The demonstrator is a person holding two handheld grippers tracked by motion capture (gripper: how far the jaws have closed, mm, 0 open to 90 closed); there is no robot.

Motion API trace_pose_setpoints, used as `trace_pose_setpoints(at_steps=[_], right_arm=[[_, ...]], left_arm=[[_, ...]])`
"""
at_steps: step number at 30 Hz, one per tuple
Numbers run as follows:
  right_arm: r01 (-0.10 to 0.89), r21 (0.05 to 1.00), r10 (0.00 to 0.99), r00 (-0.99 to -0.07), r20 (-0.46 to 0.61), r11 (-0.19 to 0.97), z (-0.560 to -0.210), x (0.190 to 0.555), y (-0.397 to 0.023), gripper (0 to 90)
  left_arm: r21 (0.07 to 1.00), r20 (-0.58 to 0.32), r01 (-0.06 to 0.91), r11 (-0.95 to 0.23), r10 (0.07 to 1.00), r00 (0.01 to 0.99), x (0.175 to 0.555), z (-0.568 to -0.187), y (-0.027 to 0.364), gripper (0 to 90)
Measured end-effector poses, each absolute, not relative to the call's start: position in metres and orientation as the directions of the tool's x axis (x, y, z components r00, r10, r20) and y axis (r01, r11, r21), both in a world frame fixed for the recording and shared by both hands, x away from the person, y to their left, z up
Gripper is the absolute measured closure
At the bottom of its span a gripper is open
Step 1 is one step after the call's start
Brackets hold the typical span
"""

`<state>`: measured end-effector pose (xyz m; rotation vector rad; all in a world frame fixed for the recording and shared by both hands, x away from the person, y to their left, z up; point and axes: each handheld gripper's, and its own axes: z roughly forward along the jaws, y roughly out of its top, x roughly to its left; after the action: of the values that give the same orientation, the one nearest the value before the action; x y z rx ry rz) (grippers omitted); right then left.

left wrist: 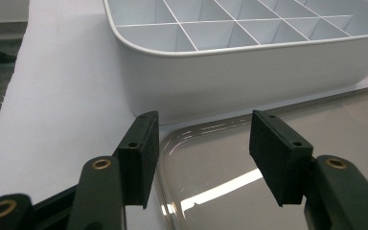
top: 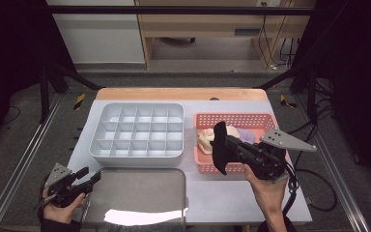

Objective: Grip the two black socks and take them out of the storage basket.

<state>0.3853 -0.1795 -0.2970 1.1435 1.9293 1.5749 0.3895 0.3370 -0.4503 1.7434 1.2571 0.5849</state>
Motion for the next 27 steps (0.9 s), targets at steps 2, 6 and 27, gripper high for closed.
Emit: trace_pose_setpoints(at_steps=[2, 6, 27], right_arm=[[0.348, 0.937, 0.779, -0.599, 0.188, 0.041, -0.301, 0.382, -0.177, 88.3], [0.369, 0.927, 0.758, -0.622, 0.195, 0.064, -0.316, 0.376, -0.171, 88.3], [0.567, 0.812, 0.734, -0.61, 0.299, 0.14, -0.412, 0.374, -0.161, 88.1]], left_arm=[[0.857, -0.123, 0.508, -0.089, 0.921, 0.369, 0.389, -0.45, 0.338, 43.3], [0.852, -0.137, 0.518, -0.077, 0.922, 0.362, 0.389, -0.449, 0.339, 43.5], [0.846, -0.149, 0.53, -0.064, 0.925, 0.349, 0.388, -0.449, 0.341, 42.6]])
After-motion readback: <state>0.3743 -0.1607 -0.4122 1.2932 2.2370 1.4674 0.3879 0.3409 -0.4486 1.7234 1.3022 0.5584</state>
